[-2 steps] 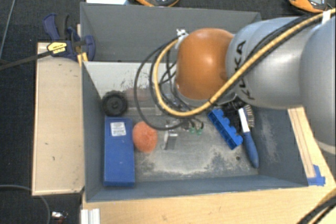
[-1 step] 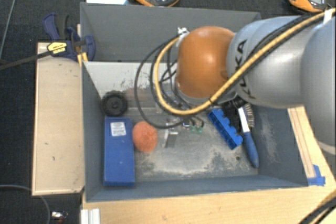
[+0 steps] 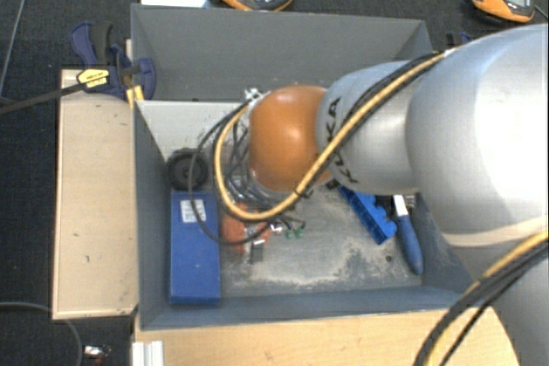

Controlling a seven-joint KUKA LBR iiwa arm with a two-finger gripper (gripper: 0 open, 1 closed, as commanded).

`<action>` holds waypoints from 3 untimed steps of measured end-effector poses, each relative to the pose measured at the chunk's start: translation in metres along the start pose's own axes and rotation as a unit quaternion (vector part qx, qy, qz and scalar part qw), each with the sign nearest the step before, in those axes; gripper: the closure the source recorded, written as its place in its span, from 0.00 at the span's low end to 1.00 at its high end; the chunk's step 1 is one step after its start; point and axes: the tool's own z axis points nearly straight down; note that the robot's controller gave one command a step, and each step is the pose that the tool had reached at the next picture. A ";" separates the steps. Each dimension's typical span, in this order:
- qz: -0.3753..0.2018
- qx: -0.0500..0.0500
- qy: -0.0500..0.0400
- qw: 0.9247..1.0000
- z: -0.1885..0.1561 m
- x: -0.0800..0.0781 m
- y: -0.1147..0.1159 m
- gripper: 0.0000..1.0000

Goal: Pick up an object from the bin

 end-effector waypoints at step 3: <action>-0.038 0.000 -0.008 0.999 -0.004 0.005 0.002 0.00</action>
Offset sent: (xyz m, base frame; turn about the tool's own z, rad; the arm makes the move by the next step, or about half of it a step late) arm -0.0017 -0.0005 0.0118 -0.0050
